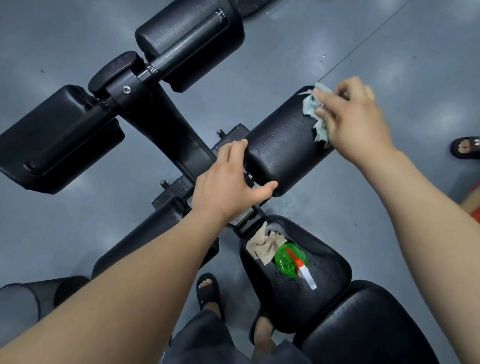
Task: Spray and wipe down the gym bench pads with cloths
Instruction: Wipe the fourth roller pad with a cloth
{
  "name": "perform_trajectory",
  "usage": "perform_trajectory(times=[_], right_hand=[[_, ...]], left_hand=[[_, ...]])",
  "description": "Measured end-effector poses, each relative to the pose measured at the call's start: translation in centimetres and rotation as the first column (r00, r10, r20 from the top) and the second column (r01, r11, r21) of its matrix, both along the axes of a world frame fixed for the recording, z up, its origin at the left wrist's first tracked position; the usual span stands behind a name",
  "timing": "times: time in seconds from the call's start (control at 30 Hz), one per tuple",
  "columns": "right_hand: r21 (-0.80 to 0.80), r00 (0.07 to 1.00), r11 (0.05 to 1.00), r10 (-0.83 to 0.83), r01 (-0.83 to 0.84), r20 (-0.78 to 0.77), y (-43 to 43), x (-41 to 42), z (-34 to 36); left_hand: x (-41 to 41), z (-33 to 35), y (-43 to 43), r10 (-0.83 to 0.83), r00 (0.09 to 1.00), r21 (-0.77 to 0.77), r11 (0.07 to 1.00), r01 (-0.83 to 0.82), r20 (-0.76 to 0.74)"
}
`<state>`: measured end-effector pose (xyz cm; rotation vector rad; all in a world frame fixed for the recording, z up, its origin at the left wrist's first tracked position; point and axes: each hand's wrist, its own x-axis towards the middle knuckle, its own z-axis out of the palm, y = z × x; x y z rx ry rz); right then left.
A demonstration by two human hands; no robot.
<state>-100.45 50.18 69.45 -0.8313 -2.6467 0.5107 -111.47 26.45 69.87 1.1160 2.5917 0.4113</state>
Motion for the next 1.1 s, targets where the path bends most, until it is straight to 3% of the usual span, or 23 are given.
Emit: perform_trajectory(times=[0.1,0.17,0.27,0.37,0.43,0.53,0.67,0.77,0.87,1.0,1.1], right_hand=[[-0.028,0.99,0.989,-0.143,0.143,0.001,-0.9,-1.2,-0.2],[-0.046,0.988,0.988,-0.151,0.149,-0.035,-2.7,-1.3,-0.4],[-0.022,0.998,0.999,0.047,-0.048,-0.048,-6.1,-0.3,-0.3],[0.028,0.952,0.952,0.305,-0.305,-0.025,-7.9,0.9,-0.1],[0.069,0.932,0.93,0.363,-0.361,-0.012,-6.9,1.1,-0.2],[0.114,0.976,0.971,0.216,-0.212,-0.023,-3.3,0.2,-0.7],[0.037,0.997,0.996,-0.077,0.076,0.018,-0.7,-1.7,0.8],[0.017,0.988,0.99,-0.142,0.141,0.062,-2.3,-2.6,1.3],[0.008,0.996,0.999,-0.036,0.036,0.077,-5.4,-2.1,1.5],[0.051,0.956,0.961,0.262,-0.271,0.135,-6.0,-0.3,2.3],[0.14,0.973,0.964,0.218,-0.226,0.075,-2.0,-0.3,1.2]], left_hand=[[0.0,-0.1,-0.1,0.0,1.0,0.015,1.0,0.0,-0.001],[0.0,-0.1,-0.1,-0.004,1.0,0.021,1.0,0.004,-0.005],[0.0,-0.2,-0.2,-0.002,1.0,0.036,0.999,0.003,-0.005],[0.1,-0.2,-0.1,0.001,1.0,0.04,0.999,-0.001,0.0],[0.1,-0.1,-0.1,0.007,1.0,0.042,0.999,-0.007,0.008],[0.1,0.1,-0.1,0.005,1.0,0.041,0.999,-0.006,0.016],[0.0,0.1,-0.1,0.007,1.0,0.031,1.0,-0.007,0.013],[-0.1,0.0,-0.1,0.008,1.0,0.025,1.0,-0.009,0.019],[0.0,0.0,-0.1,0.007,1.0,0.03,1.0,-0.007,0.019],[-0.1,-0.1,-0.1,0.011,1.0,0.026,1.0,-0.012,0.024],[0.0,-0.1,-0.1,0.008,1.0,0.034,0.999,-0.009,0.023]])
